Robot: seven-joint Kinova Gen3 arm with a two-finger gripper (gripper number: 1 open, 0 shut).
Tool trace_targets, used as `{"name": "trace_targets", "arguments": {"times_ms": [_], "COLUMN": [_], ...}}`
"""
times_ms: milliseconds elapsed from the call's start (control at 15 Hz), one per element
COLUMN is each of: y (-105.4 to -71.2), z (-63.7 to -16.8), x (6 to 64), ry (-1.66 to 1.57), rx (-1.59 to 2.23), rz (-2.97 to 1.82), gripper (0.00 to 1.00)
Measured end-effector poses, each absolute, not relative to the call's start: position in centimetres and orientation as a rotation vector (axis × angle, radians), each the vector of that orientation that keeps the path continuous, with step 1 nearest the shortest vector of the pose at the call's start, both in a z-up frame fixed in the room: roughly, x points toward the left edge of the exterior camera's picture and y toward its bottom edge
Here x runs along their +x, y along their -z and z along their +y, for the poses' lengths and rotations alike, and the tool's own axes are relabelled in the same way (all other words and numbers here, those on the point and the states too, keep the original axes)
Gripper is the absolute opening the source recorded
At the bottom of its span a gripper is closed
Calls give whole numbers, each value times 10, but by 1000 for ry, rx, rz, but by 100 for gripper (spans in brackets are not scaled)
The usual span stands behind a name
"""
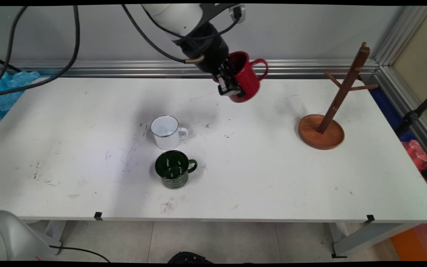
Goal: Place the picked object on the table
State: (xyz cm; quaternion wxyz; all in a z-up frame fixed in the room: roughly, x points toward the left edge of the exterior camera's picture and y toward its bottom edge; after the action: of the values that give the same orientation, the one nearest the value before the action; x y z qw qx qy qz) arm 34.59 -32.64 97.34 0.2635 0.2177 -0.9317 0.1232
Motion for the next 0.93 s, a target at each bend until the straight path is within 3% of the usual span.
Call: {"name": "trace_targets", "arguments": {"times_ms": [933], "y": [-922], "z": [-360], "x": [370], "ry": [-450], "rx": [725], "rz": [-2716], "gripper": [0]}}
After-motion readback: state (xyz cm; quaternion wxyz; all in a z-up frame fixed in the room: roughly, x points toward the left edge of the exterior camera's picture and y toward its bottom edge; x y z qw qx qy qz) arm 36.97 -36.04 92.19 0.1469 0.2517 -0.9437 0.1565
